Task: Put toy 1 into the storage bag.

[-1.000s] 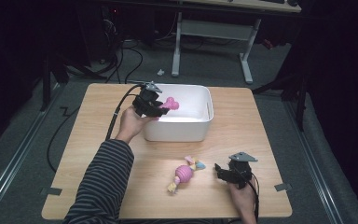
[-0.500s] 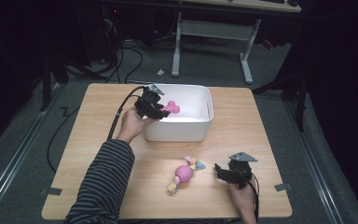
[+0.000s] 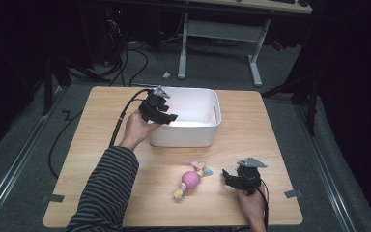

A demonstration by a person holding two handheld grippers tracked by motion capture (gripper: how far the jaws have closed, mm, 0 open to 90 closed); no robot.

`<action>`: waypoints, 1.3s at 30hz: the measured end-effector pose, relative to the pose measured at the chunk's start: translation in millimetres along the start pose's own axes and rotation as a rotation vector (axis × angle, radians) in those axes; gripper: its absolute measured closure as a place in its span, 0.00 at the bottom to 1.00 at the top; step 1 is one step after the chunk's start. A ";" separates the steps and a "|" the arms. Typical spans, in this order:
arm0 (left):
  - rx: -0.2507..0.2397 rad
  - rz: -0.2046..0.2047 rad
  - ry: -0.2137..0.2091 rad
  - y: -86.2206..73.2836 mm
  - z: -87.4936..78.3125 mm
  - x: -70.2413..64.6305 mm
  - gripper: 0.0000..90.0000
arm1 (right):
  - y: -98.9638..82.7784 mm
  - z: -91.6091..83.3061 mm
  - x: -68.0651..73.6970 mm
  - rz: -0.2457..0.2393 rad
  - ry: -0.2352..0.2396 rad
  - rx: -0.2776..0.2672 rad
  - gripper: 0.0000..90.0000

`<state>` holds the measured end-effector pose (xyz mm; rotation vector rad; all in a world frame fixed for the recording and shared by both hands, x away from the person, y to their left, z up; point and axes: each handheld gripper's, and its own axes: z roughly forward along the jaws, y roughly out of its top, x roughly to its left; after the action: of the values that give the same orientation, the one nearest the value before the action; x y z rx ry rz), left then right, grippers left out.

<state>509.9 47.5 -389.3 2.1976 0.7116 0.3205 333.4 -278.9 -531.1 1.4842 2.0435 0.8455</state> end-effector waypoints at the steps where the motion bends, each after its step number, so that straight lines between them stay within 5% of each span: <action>1: -0.015 -0.003 0.003 1.0 -3.5 -1.1 0.48 | 0.0 0.0 0.0 0.000 0.000 0.000 0.28; 20: -0.166 -0.054 0.048 -20.4 -58.4 -7.6 0.40 | 0.0 0.0 0.1 -0.005 0.000 -0.001 0.28; 30: -0.233 -0.109 0.066 -52.8 -79.7 -8.7 0.39 | -0.1 -0.1 0.3 0.000 0.000 0.000 0.28; 39: -0.243 -0.156 0.079 -76.0 -90.4 -7.8 0.38 | 0.0 0.0 0.1 -0.003 0.000 -0.001 0.28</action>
<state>434.5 138.7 -387.0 1.8975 0.8361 0.3937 333.4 -278.9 -531.2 1.4805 2.0446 0.8453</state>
